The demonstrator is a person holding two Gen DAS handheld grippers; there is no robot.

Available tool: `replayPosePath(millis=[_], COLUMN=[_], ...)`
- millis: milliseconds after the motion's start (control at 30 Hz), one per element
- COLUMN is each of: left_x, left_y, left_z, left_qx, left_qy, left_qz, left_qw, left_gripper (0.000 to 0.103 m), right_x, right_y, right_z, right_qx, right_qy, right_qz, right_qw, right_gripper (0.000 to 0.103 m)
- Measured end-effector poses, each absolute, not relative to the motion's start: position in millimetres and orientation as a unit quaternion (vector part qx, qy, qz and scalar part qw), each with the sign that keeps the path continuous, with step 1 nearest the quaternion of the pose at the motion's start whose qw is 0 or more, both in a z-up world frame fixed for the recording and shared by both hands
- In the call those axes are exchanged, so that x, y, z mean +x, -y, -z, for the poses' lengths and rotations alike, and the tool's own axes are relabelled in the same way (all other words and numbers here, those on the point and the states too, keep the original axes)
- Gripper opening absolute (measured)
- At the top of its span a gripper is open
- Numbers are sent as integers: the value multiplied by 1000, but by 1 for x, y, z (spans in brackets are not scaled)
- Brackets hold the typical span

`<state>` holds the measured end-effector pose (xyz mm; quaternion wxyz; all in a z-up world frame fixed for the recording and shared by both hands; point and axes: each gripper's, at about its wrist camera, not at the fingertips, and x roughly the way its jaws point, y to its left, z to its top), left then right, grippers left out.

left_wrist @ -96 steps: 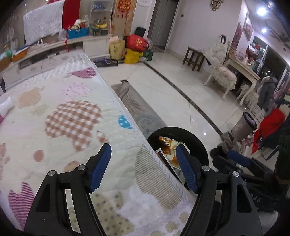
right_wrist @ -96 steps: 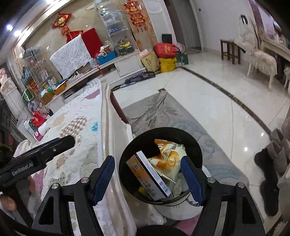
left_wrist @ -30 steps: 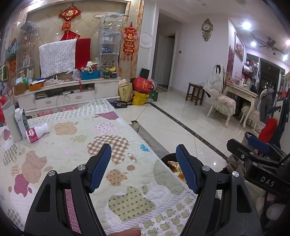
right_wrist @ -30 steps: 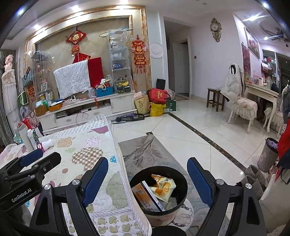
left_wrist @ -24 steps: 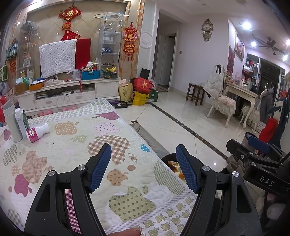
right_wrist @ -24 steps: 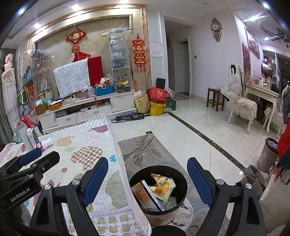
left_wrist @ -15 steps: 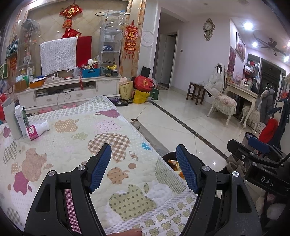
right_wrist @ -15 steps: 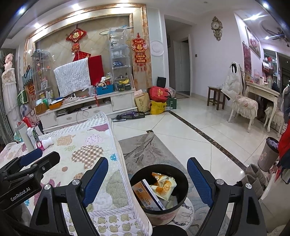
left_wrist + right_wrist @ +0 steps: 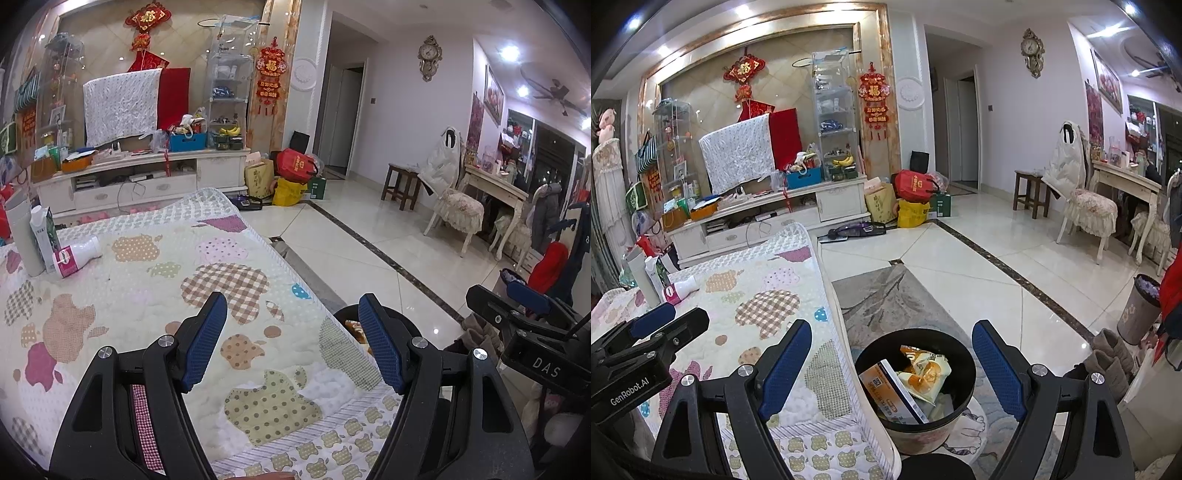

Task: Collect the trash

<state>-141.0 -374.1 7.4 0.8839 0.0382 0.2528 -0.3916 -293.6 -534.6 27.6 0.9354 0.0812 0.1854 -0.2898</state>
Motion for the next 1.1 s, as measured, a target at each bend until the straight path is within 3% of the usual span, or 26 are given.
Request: replayPosePath(millis=[1100], left_x=[-138], left_y=[382], left_z=[-2], left_qx=[42], left_qy=[-264], left_qz=[402], left_qw=[876], left_gripper=[73], right_x=[-296], right_y=[540], right_z=[-25], right_qx=[87], right_qy=[-195], right_qz=[294], right_qw=[932], right_gripper=[87])
